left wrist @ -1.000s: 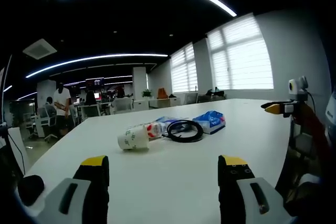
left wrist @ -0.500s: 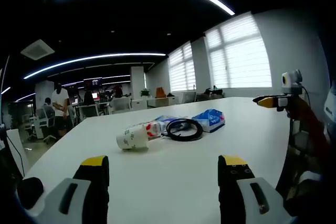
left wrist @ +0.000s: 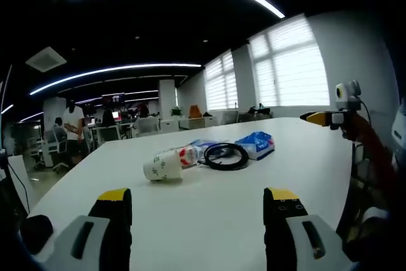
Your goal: Arrange the tabletop items into an orderly group along one side of the table until the central work area is clear of visible clutter.
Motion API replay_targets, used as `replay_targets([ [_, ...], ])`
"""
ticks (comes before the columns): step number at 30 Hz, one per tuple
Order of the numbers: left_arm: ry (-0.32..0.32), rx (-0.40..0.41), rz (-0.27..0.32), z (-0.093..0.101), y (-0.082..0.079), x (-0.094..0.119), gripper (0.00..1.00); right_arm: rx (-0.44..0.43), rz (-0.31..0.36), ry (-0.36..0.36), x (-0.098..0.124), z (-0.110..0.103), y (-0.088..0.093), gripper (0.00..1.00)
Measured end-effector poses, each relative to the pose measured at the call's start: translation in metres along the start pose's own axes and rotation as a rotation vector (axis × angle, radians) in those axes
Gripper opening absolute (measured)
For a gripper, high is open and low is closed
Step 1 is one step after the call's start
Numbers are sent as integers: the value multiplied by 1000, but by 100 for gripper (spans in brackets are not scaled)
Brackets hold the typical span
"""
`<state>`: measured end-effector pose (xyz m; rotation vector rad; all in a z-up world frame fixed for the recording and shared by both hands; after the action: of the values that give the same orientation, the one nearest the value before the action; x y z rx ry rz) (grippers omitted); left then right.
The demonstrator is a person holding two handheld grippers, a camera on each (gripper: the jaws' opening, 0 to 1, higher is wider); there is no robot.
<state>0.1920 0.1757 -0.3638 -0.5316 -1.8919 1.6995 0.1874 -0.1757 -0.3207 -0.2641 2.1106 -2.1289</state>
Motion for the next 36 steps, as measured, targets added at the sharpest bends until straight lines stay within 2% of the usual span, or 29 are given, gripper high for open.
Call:
replay_targets([
  [11, 0, 9, -6, -4, 3, -5, 85, 64, -27, -44, -18, -12, 0, 53],
  [17, 9, 8, -6, -5, 2, -8, 85, 92, -19, -71, -28, -19, -5, 52],
  [28, 18, 11, -7, -4, 5, -9, 85, 30, 24, -155, -43, -32, -9, 51],
  [36, 17, 8, 3, 0, 2, -6, 85, -22, 20, -186, -46, -31, -7, 52],
])
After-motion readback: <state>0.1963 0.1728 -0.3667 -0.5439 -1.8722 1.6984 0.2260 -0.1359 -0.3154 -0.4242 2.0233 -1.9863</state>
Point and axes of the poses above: the point that each gripper's makers call its tool centre point, and the gripper's own axes: x roughly backward along the fingers, z roughly to its right, y roughly out of its underside, the point moved 4 cm from there along x, roughly backward along the fingers, and after that the axes turned 12 degrees about y, right-handed, at the moved point
